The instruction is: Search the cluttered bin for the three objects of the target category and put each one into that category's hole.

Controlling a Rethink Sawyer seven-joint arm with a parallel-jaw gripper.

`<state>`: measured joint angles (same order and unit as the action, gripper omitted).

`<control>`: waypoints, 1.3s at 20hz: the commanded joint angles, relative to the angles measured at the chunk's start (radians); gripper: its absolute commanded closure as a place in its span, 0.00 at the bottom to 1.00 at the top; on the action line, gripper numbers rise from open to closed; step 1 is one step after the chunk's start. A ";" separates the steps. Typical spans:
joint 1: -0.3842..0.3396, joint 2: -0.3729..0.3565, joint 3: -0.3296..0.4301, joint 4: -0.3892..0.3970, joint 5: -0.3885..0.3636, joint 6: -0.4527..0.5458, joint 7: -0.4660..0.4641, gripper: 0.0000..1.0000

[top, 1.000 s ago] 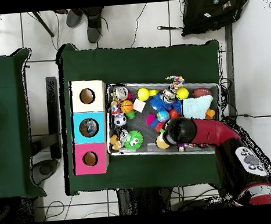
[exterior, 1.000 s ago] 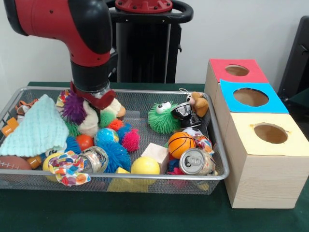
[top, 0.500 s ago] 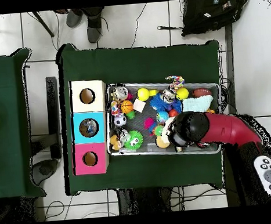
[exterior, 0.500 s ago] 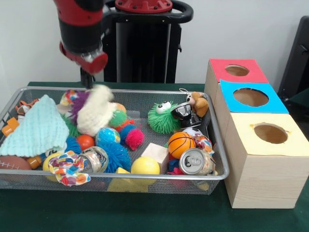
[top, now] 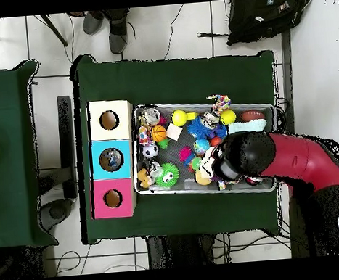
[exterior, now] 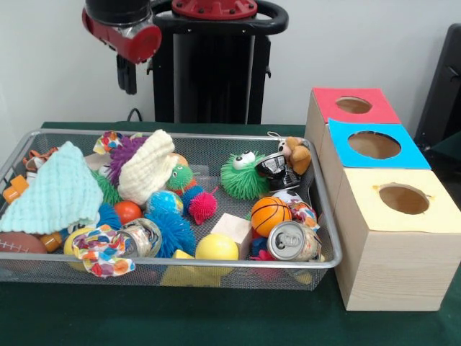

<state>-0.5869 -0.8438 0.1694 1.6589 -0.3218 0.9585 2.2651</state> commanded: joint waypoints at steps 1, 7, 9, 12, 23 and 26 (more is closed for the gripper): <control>0.027 -0.021 0.109 0.062 0.062 0.055 -0.116 1.00; 0.060 0.012 0.109 0.087 0.085 -0.118 -0.026 1.00; 0.077 0.028 0.107 0.083 0.086 -0.186 0.005 1.00; 0.086 0.050 0.105 0.077 0.088 -0.252 0.022 1.00; 0.151 0.130 0.085 0.004 0.129 -0.373 0.084 1.00; 0.164 0.151 0.081 -0.012 0.145 -0.399 0.093 1.00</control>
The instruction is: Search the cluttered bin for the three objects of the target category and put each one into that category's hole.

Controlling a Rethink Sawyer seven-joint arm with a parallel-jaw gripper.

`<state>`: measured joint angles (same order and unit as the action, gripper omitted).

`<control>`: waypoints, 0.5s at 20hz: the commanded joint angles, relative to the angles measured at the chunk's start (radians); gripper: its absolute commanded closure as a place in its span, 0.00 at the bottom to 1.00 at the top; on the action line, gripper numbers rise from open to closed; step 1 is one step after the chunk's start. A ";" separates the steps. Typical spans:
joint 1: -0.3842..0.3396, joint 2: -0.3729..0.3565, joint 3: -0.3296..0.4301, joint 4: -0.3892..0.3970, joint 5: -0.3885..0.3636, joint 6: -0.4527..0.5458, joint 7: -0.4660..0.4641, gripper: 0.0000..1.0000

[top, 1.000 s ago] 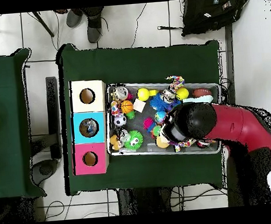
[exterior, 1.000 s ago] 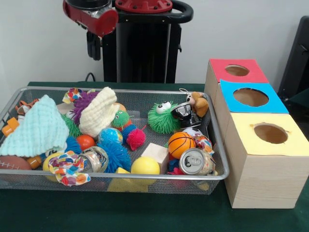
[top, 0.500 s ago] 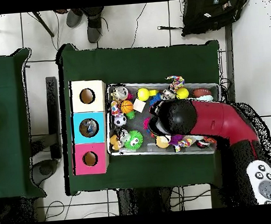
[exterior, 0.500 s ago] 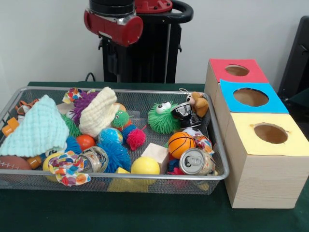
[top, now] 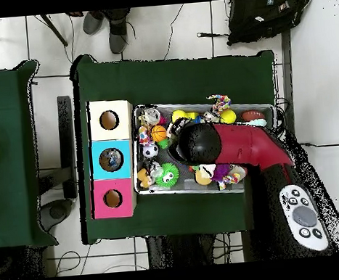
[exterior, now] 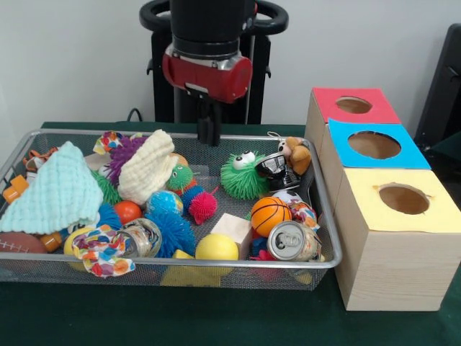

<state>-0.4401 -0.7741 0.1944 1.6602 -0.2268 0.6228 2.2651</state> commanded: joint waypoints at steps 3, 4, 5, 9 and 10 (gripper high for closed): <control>0.033 0.095 0.051 -0.025 0.069 -0.082 0.104 1.00; 0.038 0.097 0.048 -0.027 0.073 -0.086 0.106 1.00; 0.044 0.108 0.046 -0.042 0.079 -0.091 0.110 1.00; 0.062 0.130 0.042 -0.064 0.100 -0.113 0.122 1.00; 0.067 0.133 0.040 -0.067 0.105 -0.117 0.124 1.00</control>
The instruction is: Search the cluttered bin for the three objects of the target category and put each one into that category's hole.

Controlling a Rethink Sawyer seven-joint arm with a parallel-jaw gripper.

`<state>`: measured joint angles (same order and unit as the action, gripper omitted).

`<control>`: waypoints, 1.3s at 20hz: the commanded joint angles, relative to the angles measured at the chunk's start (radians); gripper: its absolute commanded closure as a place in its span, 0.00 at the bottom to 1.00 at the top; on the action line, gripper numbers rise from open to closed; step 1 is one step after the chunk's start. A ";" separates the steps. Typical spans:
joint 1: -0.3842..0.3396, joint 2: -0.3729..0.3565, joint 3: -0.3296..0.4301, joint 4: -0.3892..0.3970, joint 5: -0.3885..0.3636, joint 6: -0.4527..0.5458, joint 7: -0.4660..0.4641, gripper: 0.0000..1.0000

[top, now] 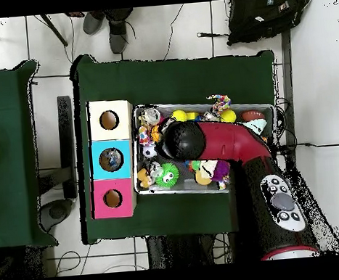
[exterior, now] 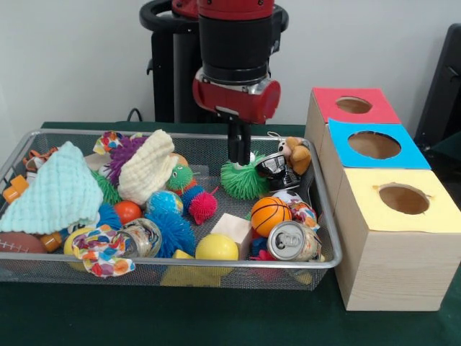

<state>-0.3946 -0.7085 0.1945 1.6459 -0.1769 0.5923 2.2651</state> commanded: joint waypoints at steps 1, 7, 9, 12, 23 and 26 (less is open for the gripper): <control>0.027 0.073 0.039 -0.057 0.062 -0.094 0.129 1.00; 0.060 0.100 0.024 -0.098 0.097 -0.110 0.149 1.00; 0.073 0.099 0.013 -0.108 0.114 -0.108 0.160 1.00; 0.086 0.079 0.004 -0.110 0.136 -0.091 0.167 1.00; 0.091 0.115 -0.030 -0.220 0.162 -0.031 0.116 1.00; 0.086 0.156 -0.033 -0.247 0.153 -0.054 0.103 1.00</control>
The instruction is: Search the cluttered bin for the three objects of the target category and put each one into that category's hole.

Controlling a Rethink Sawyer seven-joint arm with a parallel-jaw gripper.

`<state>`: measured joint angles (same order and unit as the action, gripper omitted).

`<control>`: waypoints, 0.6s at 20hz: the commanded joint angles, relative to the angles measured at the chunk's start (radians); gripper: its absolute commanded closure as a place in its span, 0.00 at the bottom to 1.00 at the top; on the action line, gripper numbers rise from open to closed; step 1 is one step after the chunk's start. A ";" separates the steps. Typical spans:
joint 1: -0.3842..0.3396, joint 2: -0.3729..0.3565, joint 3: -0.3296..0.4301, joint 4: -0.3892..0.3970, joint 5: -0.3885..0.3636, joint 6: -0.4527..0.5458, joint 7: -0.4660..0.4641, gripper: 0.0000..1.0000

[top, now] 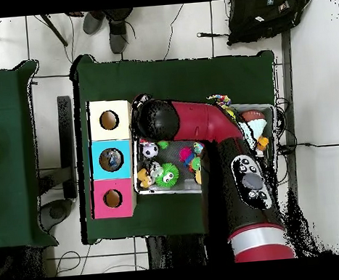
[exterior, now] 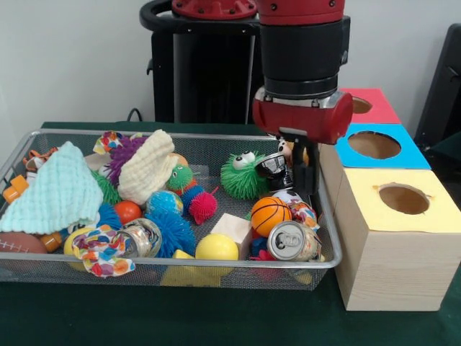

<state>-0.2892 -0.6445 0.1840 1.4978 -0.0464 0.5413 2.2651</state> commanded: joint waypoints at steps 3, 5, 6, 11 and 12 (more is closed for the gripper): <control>-0.025 0.114 -0.029 -0.113 0.015 -0.010 0.098 1.00; -0.026 0.121 -0.033 -0.122 0.013 -0.012 0.095 1.00; -0.028 0.124 -0.031 -0.126 0.013 -0.013 0.092 1.00; -0.018 0.139 -0.044 -0.161 0.013 0.000 0.100 1.00; -0.014 0.143 -0.047 -0.165 0.014 0.000 0.103 1.00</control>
<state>-0.2930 -0.5610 0.1562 1.3825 -0.0467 0.5413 2.2651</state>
